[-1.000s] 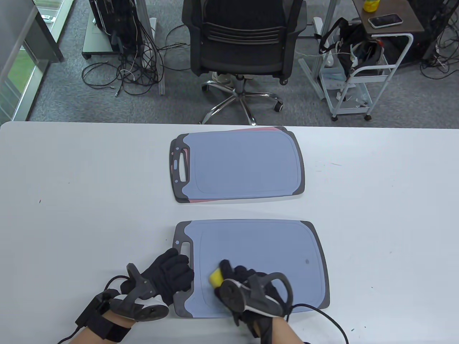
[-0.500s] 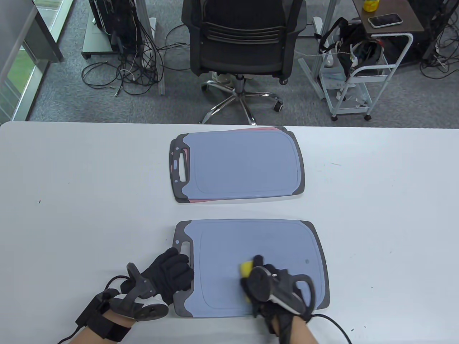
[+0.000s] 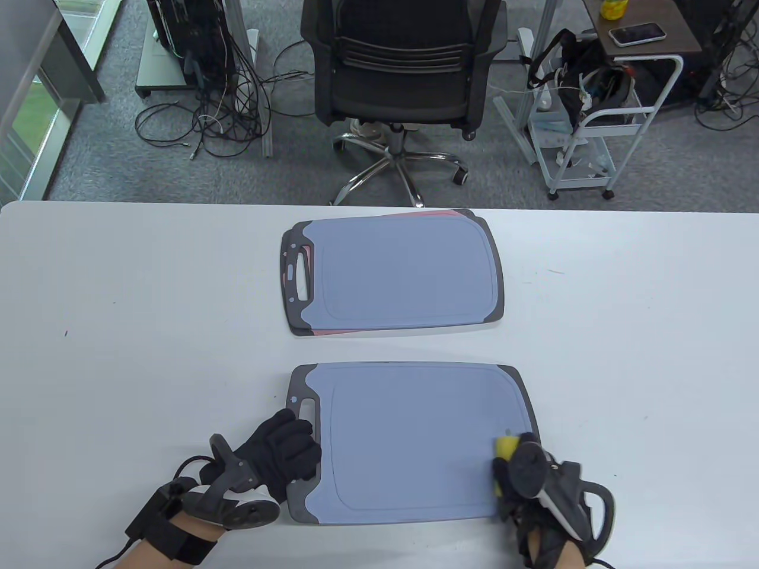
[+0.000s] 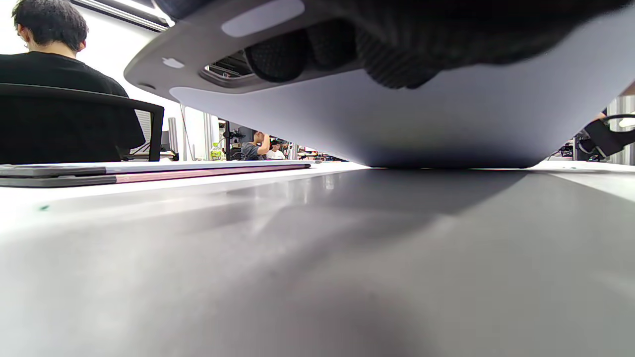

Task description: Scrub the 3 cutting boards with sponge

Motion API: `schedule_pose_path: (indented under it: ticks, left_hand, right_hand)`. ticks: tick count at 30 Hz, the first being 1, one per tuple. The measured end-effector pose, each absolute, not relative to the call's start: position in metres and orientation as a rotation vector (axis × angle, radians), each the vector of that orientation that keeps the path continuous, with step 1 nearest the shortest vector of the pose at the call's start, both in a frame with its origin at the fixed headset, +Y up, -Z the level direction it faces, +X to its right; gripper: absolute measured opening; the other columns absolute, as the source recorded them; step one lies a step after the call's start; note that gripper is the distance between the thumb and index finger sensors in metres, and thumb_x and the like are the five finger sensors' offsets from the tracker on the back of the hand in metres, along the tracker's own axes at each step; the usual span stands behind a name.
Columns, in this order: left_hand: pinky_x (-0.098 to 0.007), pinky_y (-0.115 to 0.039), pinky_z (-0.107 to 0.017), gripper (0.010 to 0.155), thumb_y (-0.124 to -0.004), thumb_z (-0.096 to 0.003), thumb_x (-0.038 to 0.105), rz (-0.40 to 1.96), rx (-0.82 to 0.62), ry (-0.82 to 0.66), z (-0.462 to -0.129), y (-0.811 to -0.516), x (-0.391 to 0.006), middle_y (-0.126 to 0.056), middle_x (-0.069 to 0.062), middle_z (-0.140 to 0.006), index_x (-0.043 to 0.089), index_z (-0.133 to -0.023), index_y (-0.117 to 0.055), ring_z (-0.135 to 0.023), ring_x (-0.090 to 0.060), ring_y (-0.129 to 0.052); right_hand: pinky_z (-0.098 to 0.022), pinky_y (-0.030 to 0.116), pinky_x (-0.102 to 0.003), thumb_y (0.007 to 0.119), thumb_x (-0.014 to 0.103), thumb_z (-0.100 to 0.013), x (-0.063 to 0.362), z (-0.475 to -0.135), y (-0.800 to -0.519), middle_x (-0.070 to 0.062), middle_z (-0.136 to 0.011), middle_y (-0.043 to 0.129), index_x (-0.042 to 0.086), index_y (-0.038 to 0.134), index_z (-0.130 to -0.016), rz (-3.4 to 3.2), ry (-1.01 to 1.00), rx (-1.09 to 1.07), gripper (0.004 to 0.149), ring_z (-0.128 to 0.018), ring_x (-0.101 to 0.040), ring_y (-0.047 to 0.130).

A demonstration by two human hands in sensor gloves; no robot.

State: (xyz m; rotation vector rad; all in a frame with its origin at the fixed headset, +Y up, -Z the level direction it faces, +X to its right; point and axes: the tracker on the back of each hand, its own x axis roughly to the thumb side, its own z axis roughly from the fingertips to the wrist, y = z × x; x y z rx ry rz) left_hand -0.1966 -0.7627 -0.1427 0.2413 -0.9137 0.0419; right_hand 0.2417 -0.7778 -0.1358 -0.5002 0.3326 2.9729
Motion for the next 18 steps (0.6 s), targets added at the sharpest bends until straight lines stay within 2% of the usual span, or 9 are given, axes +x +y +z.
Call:
schedule_pose_path:
  ticks: [3, 4, 5, 6, 9, 11, 13, 16, 18]
  left_hand:
    - [-0.056, -0.056, -0.078, 0.043, -0.081, -0.0598, 0.040, 0.046, 0.239, -0.903, -0.144, -0.763, -0.197, -0.071, 0.006, -0.096, 0.029, -0.095, -0.059, -0.101, -0.024, -0.072]
    - [-0.056, -0.056, -0.078, 0.043, -0.082, -0.0597, 0.040, 0.046, 0.239, -0.901, -0.144, -0.763, -0.197, -0.071, 0.006, -0.096, 0.029, -0.095, -0.059, -0.101, -0.024, -0.073]
    - [-0.056, -0.056, -0.078, 0.043, -0.082, -0.0598, 0.040, 0.045, 0.243, -0.904, -0.143, -0.763, -0.197, -0.071, 0.006, -0.096, 0.029, -0.095, -0.059, -0.101, -0.024, -0.073]
    - [-0.056, -0.056, -0.078, 0.043, -0.082, -0.0597, 0.040, 0.044, 0.242, -0.903, -0.143, -0.763, -0.197, -0.071, 0.006, -0.096, 0.029, -0.094, -0.059, -0.101, -0.024, -0.073]
    - [-0.056, -0.056, -0.078, 0.043, -0.082, -0.0595, 0.040, 0.042, 0.239, -0.902, -0.144, -0.763, -0.197, -0.072, 0.006, -0.095, 0.029, -0.094, -0.059, -0.101, -0.024, -0.073]
    - [-0.056, -0.057, -0.077, 0.043, -0.082, -0.0594, 0.040, 0.041, 0.239, -0.901, -0.144, -0.763, -0.197, -0.072, 0.006, -0.095, 0.029, -0.094, -0.060, -0.101, -0.024, -0.073]
    - [-0.056, -0.056, -0.078, 0.043, -0.082, -0.0595, 0.040, 0.042, 0.239, -0.899, -0.144, -0.763, -0.196, -0.072, 0.006, -0.095, 0.029, -0.094, -0.059, -0.101, -0.024, -0.073]
    - [-0.056, -0.056, -0.078, 0.043, -0.082, -0.0595, 0.040, 0.040, 0.236, -0.893, -0.145, -0.763, -0.196, -0.072, 0.006, -0.096, 0.029, -0.094, -0.059, -0.101, -0.024, -0.073]
    - [-0.056, -0.056, -0.078, 0.043, -0.082, -0.0596, 0.040, 0.040, 0.234, -0.893, -0.145, -0.763, -0.196, -0.071, 0.006, -0.096, 0.029, -0.094, -0.059, -0.101, -0.024, -0.072]
  right_hand:
    - [-0.042, 0.078, -0.048, 0.070, 0.054, -0.051, 0.223, -0.139, -0.776, -0.018, -0.070, 0.084, 0.002, 0.061, -0.104, 2.999, 0.266, -0.484, 0.075, -0.044, -0.023, 0.091]
    - [-0.041, 0.081, -0.043, 0.066, 0.058, -0.050, 0.206, -0.143, -0.771, -0.012, -0.069, 0.085, 0.006, 0.061, -0.104, 3.121, 0.275, -0.339, 0.075, -0.044, -0.017, 0.092]
    - [-0.042, 0.081, -0.042, 0.064, 0.058, -0.052, 0.177, -0.149, -0.766, -0.012, -0.070, 0.083, 0.005, 0.057, -0.105, 3.096, 0.324, -0.076, 0.075, -0.045, -0.017, 0.091]
    - [-0.043, 0.081, -0.043, 0.066, 0.058, -0.051, 0.155, -0.148, -0.762, -0.012, -0.071, 0.083, 0.007, 0.059, -0.106, 3.086, 0.293, -0.014, 0.075, -0.046, -0.018, 0.091]
    - [-0.042, 0.081, -0.043, 0.067, 0.059, -0.050, 0.059, -0.141, -0.748, -0.012, -0.069, 0.083, 0.008, 0.059, -0.105, 3.001, 0.225, 0.480, 0.076, -0.044, -0.017, 0.091]
    - [-0.043, 0.081, -0.042, 0.067, 0.060, -0.050, 0.010, -0.130, -0.740, -0.011, -0.069, 0.083, 0.010, 0.059, -0.106, 2.967, 0.186, 0.744, 0.076, -0.044, -0.016, 0.090]
    - [-0.044, 0.081, -0.041, 0.065, 0.061, -0.050, -0.018, -0.122, -0.735, -0.009, -0.070, 0.083, 0.011, 0.058, -0.106, 2.985, 0.153, 0.889, 0.076, -0.046, -0.015, 0.091]
    - [-0.045, 0.082, -0.039, 0.064, 0.064, -0.049, -0.008, -0.126, -0.738, -0.005, -0.073, 0.082, 0.018, 0.057, -0.108, 3.003, 0.125, 0.845, 0.075, -0.047, -0.011, 0.090]
    - [-0.043, 0.081, -0.041, 0.067, 0.062, -0.048, 0.030, -0.133, -0.744, -0.007, -0.071, 0.083, 0.016, 0.060, -0.106, 3.005, 0.147, 0.603, 0.074, -0.045, -0.014, 0.090]
